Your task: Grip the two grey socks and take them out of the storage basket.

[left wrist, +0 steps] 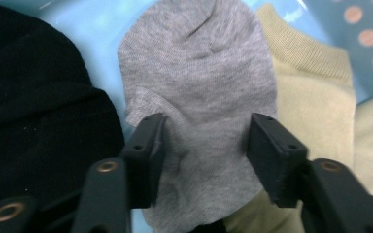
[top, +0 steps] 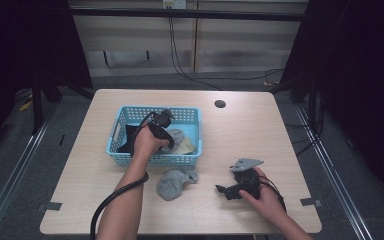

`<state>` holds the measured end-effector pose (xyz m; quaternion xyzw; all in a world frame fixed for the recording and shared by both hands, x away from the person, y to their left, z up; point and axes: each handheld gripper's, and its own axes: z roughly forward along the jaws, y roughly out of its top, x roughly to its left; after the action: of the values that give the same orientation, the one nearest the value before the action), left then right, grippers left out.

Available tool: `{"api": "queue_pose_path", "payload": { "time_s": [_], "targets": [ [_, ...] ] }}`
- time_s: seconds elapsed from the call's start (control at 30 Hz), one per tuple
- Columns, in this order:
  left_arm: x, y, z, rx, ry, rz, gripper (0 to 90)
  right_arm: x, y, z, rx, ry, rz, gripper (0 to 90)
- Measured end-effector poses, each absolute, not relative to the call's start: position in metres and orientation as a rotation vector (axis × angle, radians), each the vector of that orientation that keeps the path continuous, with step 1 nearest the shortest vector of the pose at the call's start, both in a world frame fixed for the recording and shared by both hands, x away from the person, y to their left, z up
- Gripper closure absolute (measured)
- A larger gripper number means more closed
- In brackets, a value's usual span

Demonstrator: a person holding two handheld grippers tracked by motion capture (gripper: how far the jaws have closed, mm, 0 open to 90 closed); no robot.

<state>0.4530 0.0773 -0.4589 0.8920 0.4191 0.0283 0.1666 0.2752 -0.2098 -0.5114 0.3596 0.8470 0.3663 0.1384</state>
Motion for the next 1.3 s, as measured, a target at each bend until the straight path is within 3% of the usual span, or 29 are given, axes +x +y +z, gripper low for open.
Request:
{"api": "queue_pose_path", "payload": {
  "time_s": [0.07, 0.1, 0.17, 0.23, 0.4, 0.73, 1.3],
  "targets": [
    [0.453, 0.077, -0.46, 2.559, 1.19, 0.068, 56.7, 0.275, -0.21, -0.511, 1.04, 2.449, 1.059, 10.4],
    [0.453, 0.076, -0.459, 2.582, 1.19, 0.072, 62.3, 0.275, -0.21, -0.511, 1.04, 2.449, 1.059, 10.4],
    [0.453, 0.075, -0.459, 2.599, 1.184, 0.067, 63.9, 0.275, -0.21, -0.511, 1.04, 2.449, 1.059, 10.4],
    [0.451, 0.071, -0.46, 2.628, 1.18, 0.062, 72.0, 0.275, -0.21, -0.511, 1.039, 2.45, 1.06, 10.4],
    [0.451, 0.067, -0.461, 2.656, 1.188, 0.053, 82.2, 0.275, -0.21, -0.511, 1.039, 2.449, 1.06, 10.4],
    [0.452, 0.071, -0.442, 2.611, 1.223, -0.004, 83.9, 0.275, -0.21, -0.511, 1.04, 2.449, 1.06, 10.4],
    [0.451, 0.08, -0.393, 2.587, 1.171, 0.015, 84.3, 0.275, -0.21, -0.511, 1.043, 2.45, 1.059, 10.4]
  ]
}}
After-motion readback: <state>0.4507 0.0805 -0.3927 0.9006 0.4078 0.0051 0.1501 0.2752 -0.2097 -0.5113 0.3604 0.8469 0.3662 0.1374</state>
